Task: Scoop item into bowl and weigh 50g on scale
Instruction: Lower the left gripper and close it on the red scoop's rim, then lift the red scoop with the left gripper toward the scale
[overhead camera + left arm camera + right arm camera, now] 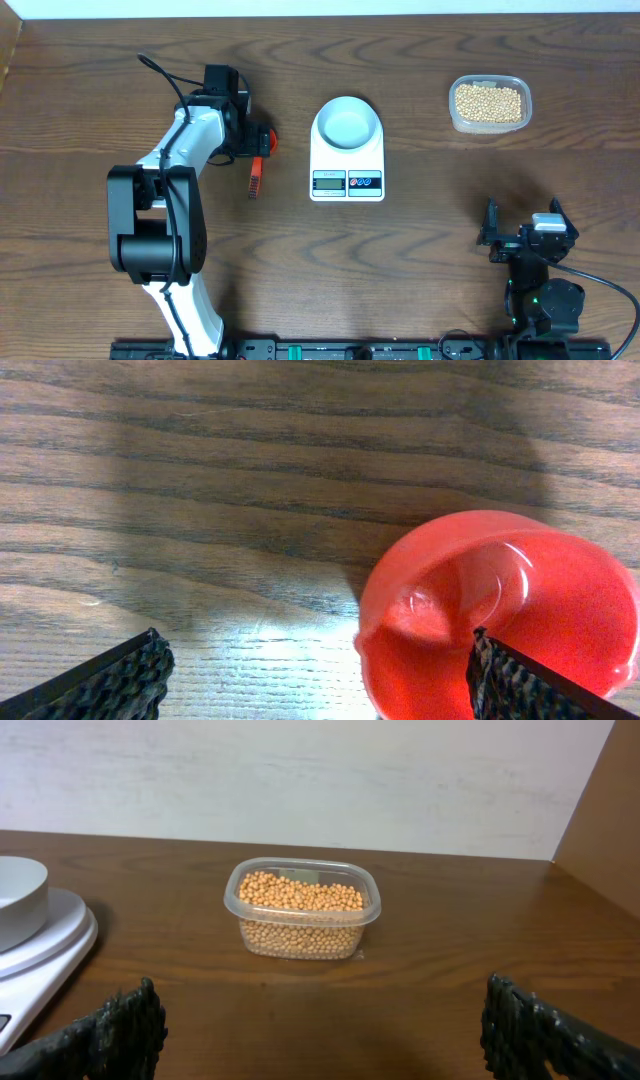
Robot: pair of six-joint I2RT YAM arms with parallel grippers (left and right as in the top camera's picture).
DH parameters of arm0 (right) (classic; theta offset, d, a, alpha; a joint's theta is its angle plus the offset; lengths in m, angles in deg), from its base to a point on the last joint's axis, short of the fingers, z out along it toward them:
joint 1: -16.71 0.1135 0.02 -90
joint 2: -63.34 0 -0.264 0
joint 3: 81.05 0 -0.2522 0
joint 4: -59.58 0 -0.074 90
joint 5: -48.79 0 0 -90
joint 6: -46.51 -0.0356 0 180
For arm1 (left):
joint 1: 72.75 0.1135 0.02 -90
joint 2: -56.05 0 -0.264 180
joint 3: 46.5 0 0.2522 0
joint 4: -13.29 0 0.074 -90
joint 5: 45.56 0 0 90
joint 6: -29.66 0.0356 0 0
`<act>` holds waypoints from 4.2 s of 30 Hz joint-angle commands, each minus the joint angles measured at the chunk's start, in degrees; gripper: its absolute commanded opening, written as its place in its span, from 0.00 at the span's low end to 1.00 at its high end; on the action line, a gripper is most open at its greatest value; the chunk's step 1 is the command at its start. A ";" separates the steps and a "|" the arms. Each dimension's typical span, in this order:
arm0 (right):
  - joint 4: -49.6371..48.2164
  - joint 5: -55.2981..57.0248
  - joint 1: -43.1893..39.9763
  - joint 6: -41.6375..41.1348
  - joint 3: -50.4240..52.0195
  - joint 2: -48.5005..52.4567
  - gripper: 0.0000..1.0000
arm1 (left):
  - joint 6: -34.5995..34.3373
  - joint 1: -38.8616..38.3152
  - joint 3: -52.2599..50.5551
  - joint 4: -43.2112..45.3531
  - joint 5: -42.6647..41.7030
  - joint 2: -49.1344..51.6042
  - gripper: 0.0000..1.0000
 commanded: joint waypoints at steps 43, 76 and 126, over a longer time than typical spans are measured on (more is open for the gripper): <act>0.26 0.09 -0.11 0.52 0.04 -0.44 0.99 | 0.37 0.09 -0.98 -0.09 0.70 0.44 0.31; 0.26 0.09 -0.11 0.50 0.04 -0.44 0.99 | 0.35 0.09 0.42 -0.09 0.72 -3.06 0.07; 0.26 0.09 -0.11 0.50 0.04 -0.44 0.99 | -68.74 0.02 1.07 -28.06 -22.47 -28.50 0.07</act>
